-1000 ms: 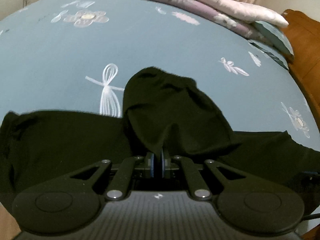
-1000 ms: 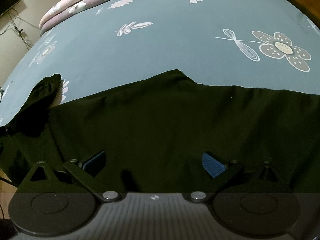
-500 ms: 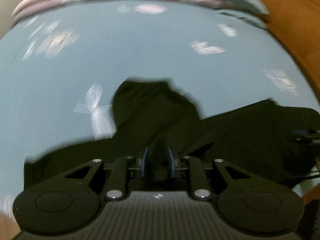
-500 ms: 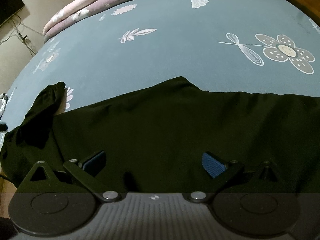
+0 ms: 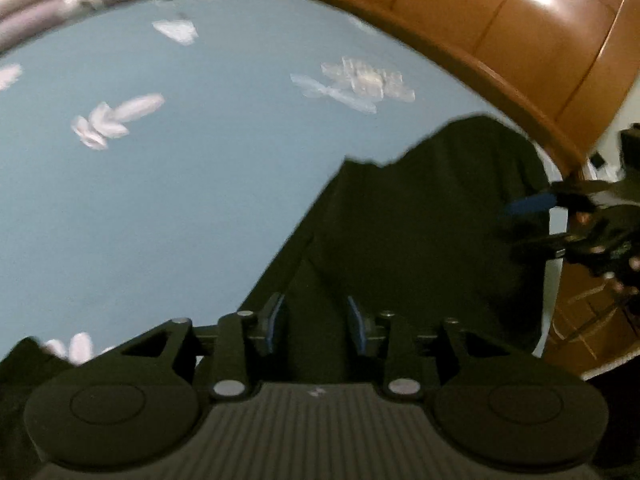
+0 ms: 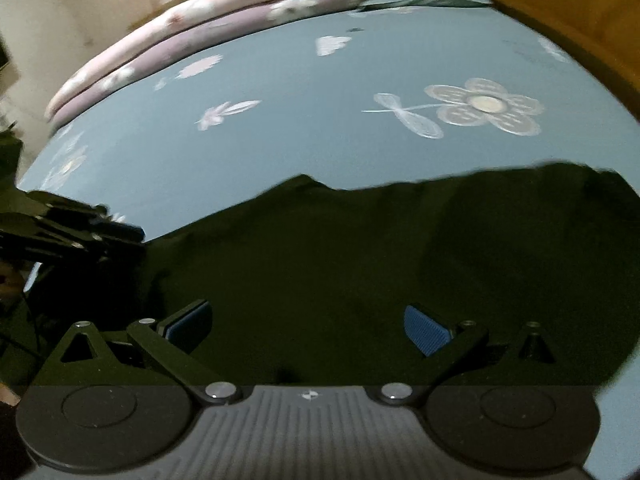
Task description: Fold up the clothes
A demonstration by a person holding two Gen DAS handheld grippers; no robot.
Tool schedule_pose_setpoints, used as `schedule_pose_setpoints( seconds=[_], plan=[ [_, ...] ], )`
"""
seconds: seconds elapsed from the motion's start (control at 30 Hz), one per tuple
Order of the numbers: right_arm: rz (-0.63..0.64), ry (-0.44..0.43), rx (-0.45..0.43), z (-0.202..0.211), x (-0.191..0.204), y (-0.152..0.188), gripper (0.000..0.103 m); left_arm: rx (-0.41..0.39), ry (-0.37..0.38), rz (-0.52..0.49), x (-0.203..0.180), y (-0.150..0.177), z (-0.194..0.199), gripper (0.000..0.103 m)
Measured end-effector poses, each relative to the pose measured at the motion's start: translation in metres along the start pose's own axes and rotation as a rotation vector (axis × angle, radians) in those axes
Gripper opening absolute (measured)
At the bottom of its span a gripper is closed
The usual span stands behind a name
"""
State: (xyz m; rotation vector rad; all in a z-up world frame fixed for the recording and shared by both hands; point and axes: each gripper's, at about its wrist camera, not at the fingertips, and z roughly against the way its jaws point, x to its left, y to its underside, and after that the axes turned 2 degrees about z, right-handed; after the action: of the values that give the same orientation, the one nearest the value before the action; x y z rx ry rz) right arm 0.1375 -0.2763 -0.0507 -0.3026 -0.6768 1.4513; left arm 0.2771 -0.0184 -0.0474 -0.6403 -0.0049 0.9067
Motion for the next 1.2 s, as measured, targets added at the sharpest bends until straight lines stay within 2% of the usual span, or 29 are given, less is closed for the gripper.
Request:
schedule_pose_setpoints(
  seconds=[0.13, 0.33, 0.4, 0.47, 0.73, 0.83, 0.9, 0.97, 1.17, 1.2],
  plan=[
    [-0.072, 0.067, -0.014, 0.013, 0.000, 0.018, 0.103, 0.045, 0.038, -0.017, 0.012, 0.001, -0.017, 0.032],
    [-0.149, 0.132, -0.022, 0.019, 0.011, 0.033, 0.103, 0.100, 0.108, -0.072, 0.018, -0.004, -0.022, 0.028],
    [-0.153, 0.144, -0.028, 0.020, 0.017, 0.034, 0.103, 0.109, 0.130, -0.086, 0.019, -0.005, -0.020, 0.015],
    [-0.148, 0.154, -0.037, 0.021, 0.024, 0.033, 0.103, 0.084, 0.139, -0.105, 0.018, -0.005, -0.015, 0.001],
    [-0.143, 0.170, -0.061, 0.023, 0.038, 0.026, 0.103, -0.072, 0.122, -0.142, 0.011, -0.013, 0.028, 0.000],
    [-0.137, 0.166, -0.049, 0.018, 0.042, 0.026, 0.103, -0.028, 0.136, -0.096, 0.022, -0.010, 0.014, 0.001],
    [-0.135, 0.165, -0.036, 0.014, 0.043, 0.028, 0.103, 0.029, 0.110, -0.043, 0.033, -0.003, -0.005, 0.005],
    [-0.133, 0.165, -0.030, 0.014, 0.045, 0.028, 0.103, 0.053, 0.092, -0.010, 0.038, 0.002, -0.013, 0.006],
    [-0.117, 0.134, -0.038, 0.012, 0.046, 0.032, 0.103, -0.061, 0.088, -0.035, 0.029, -0.001, 0.018, 0.016],
    [-0.114, 0.129, -0.039, 0.012, 0.046, 0.033, 0.099, -0.077, 0.095, -0.049, 0.026, -0.002, 0.023, 0.017]
  ],
)
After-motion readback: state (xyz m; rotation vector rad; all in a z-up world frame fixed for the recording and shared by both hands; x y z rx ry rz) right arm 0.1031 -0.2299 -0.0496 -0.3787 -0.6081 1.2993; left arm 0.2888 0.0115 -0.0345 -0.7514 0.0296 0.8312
